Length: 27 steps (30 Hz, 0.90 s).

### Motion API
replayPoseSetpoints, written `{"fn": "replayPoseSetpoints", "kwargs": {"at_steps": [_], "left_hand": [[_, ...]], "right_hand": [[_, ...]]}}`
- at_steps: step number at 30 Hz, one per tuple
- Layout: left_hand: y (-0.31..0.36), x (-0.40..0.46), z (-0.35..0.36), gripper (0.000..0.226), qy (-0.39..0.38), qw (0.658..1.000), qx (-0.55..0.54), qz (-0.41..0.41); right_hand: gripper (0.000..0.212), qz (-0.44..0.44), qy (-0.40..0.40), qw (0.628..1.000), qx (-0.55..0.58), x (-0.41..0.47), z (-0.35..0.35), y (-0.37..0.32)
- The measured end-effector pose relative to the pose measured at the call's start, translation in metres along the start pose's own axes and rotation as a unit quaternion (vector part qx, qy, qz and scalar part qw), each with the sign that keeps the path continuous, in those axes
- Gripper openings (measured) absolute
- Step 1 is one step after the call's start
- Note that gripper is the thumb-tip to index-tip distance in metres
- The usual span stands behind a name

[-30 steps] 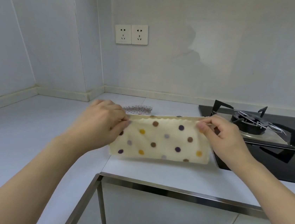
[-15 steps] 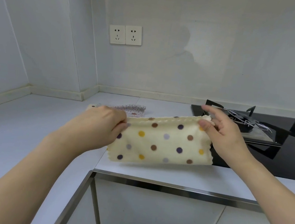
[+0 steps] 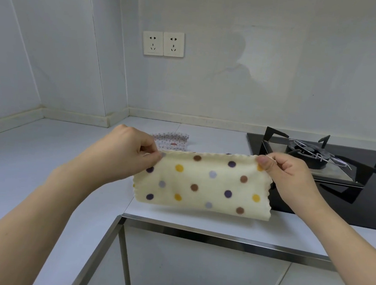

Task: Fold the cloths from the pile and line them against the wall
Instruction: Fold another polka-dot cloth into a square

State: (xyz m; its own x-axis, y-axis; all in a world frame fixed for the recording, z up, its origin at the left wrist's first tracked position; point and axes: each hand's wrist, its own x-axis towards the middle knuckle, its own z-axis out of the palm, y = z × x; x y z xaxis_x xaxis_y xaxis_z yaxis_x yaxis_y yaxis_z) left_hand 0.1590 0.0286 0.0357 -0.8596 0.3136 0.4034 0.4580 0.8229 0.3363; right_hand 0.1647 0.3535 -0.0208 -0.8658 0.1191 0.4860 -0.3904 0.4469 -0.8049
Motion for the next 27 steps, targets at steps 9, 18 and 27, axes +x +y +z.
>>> {"fn": "replayPoseSetpoints", "kwargs": {"at_steps": [9,18,27], "left_hand": [[-0.007,0.004,0.016,0.008,-0.009,1.000,-0.003,-0.021],[0.003,0.001,0.015,0.019,-0.117,0.991,0.034,-0.052],[-0.009,0.008,0.033,0.013,-0.193,0.976,-0.004,-0.102]], "right_hand": [[0.014,0.035,-0.027,0.997,0.063,0.006,0.007,-0.005],[0.015,0.021,-0.058,0.996,-0.064,0.016,0.009,-0.010],[0.021,0.021,-0.125,0.973,-0.195,0.038,0.021,-0.002]]}}
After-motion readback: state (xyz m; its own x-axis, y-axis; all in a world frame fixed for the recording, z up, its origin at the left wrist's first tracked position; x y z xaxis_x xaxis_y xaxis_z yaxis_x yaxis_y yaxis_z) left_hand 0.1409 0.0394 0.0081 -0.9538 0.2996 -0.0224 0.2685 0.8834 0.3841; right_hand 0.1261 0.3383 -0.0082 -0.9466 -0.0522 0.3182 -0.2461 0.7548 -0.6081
